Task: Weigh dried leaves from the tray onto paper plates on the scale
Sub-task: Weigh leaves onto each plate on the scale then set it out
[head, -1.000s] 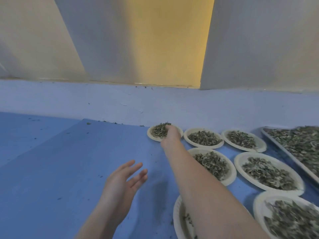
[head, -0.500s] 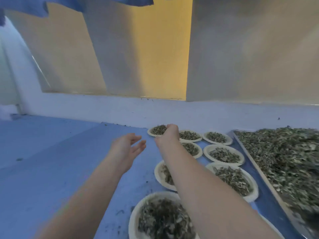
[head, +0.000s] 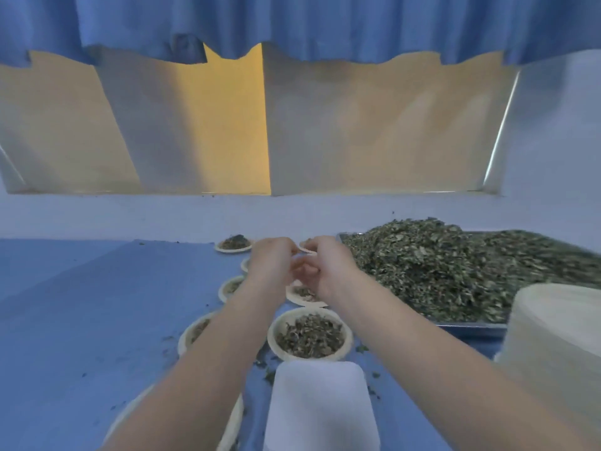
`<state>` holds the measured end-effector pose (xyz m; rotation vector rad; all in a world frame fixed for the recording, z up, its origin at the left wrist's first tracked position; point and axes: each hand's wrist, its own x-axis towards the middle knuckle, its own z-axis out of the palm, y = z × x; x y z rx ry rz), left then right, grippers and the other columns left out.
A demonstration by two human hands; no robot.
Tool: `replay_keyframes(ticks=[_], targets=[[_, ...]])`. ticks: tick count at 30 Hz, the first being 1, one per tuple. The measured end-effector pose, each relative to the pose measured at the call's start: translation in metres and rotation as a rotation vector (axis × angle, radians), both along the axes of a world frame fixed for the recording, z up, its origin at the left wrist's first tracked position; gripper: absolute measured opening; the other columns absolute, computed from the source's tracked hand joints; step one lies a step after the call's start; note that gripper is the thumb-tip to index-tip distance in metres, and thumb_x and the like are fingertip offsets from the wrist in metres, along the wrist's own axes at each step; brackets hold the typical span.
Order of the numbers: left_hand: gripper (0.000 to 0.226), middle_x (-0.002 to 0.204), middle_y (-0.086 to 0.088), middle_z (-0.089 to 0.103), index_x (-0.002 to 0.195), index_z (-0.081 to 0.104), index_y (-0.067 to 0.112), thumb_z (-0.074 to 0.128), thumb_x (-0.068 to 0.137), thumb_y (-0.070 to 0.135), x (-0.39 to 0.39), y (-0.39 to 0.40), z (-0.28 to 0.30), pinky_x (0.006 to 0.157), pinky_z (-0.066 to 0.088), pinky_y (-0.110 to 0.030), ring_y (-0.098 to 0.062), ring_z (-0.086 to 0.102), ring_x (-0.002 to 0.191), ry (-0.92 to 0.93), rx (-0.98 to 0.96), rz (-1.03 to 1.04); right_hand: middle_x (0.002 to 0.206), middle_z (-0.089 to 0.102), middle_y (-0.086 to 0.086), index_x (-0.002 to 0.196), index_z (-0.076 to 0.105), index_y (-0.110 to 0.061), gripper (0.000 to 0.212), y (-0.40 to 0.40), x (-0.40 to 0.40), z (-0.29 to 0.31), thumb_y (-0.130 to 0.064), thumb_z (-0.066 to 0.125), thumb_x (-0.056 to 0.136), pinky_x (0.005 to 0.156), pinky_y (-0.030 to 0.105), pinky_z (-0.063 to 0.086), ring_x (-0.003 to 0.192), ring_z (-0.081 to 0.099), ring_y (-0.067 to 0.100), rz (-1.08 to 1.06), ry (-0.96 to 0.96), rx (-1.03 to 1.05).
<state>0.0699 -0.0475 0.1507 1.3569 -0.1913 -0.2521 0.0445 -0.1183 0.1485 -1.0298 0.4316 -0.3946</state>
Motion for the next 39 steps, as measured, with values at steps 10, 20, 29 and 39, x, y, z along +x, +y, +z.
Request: replay_keyframes(ticks=[10, 20, 29, 39], targets=[[0.012, 0.069, -0.009, 0.057, 0.080, 0.057, 0.007, 0.047, 0.087, 0.005, -0.120, -0.150, 0.006, 0.056, 0.047, -0.030, -0.022, 0.055, 0.063, -0.295, 0.143, -0.300, 0.109, 0.067, 0.015, 0.107, 0.067, 0.002, 0.029, -0.120, -0.158, 0.042, -0.009, 0.043, 0.094, 0.084, 0.034, 0.051, 0.094, 0.062, 0.027, -0.389, 0.339, -1.071], [0.067, 0.133, -0.012, 0.047, 0.141, 0.033, 0.006, 0.060, 0.082, 0.023, -0.164, -0.225, -0.036, 0.079, 0.044, -0.031, -0.028, 0.050, 0.114, -0.577, 0.782, -0.461, 0.116, 0.059, 0.016, 0.095, 0.056, -0.006, 0.013, -0.227, -0.263, -0.010, -0.013, 0.046, 0.090, 0.080, 0.033, 0.044, 0.111, 0.051, 0.031, -0.269, 1.126, -1.562], [0.017, 0.079, -0.002, 0.040, 0.076, 0.039, 0.012, 0.037, 0.086, -0.001, -0.161, -0.231, -0.039, 0.048, 0.025, -0.025, -0.012, 0.034, 0.062, -0.676, 0.861, -0.432, 0.066, 0.044, 0.004, 0.064, 0.040, -0.008, 0.027, -0.263, -0.268, -0.016, 0.002, 0.040, 0.088, 0.060, 0.029, 0.038, 0.062, 0.045, 0.019, -0.343, 1.183, -1.412], [0.016, 0.076, -0.003, 0.041, 0.078, 0.043, 0.008, 0.036, 0.086, -0.005, -0.152, -0.214, 0.003, 0.048, 0.028, -0.025, -0.014, 0.037, 0.062, -0.755, 0.775, -0.375, 0.107, 0.064, 0.018, 0.092, 0.057, -0.002, 0.018, -0.236, -0.258, 0.028, 0.002, 0.039, 0.091, 0.067, 0.028, 0.041, 0.086, 0.056, 0.028, -0.371, 1.139, -1.560]])
